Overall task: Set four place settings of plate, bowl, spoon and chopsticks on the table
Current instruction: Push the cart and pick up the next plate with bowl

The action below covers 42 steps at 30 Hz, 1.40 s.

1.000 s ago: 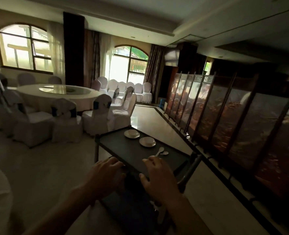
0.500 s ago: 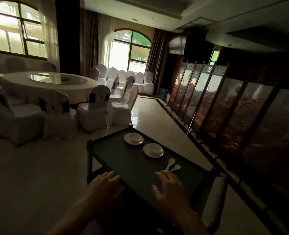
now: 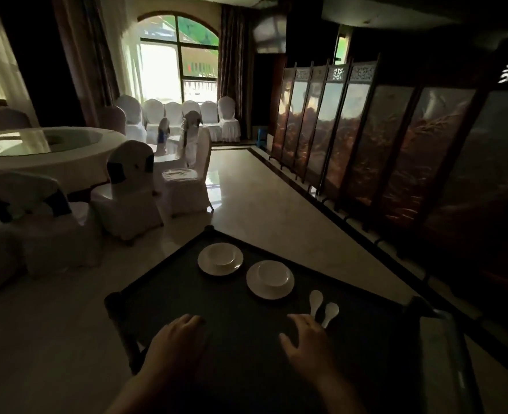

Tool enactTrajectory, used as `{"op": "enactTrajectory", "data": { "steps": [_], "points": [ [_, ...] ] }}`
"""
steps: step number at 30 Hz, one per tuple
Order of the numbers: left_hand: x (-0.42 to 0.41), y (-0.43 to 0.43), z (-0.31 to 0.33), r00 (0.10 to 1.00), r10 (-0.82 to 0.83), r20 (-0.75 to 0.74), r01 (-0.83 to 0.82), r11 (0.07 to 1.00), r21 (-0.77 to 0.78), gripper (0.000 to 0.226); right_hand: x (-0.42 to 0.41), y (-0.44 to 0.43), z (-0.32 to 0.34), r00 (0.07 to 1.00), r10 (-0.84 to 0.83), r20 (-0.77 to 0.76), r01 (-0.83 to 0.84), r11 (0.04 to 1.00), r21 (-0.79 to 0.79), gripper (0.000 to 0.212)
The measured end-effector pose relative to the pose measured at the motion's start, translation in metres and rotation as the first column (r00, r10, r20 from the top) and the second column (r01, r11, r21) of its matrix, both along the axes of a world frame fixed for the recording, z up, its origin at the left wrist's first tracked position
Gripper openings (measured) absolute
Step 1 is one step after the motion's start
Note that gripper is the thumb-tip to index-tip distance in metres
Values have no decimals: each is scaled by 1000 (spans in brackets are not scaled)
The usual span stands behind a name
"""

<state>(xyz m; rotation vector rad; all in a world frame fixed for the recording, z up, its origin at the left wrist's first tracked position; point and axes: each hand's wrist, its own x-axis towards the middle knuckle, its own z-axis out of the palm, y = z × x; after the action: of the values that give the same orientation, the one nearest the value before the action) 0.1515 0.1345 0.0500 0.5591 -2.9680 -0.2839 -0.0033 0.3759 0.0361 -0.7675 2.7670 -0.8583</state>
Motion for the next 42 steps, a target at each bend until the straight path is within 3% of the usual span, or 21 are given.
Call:
{"op": "enactTrajectory", "data": {
  "steps": [3,10,18,23,27,31,39,42],
  "points": [
    [-37,-31,-6,999,-48,18,48,999,6,39,-32,-28,-19,994,-70,78,69,998,7,54],
    [-113,-96,-34,996,-79,41,68,974,214,45,-83,-83,-55,925,-272,266,281,960,4,52],
    [-217,-125,-80,967,-239,92,166,857,488,58,-108,-121,-86,644,-567,513,650,760,23,51],
    [-264,-125,-107,952,-283,115,165,793,587,61,-123,-129,-99,480,-625,616,780,625,25,49],
    [-296,-126,-126,966,-214,148,51,713,699,76,-137,-135,-108,392,-638,662,847,532,11,48],
    [-324,-126,-139,971,-157,182,-37,649,760,79,-152,-141,-118,363,-649,669,868,497,11,50],
    [-361,-122,-144,975,-84,205,-149,435,888,64,-177,-160,-125,365,-665,652,856,514,45,42],
    [-366,-126,-141,963,-51,265,-228,372,900,71,-178,-161,-129,359,-688,630,870,492,41,41]
  ]
}}
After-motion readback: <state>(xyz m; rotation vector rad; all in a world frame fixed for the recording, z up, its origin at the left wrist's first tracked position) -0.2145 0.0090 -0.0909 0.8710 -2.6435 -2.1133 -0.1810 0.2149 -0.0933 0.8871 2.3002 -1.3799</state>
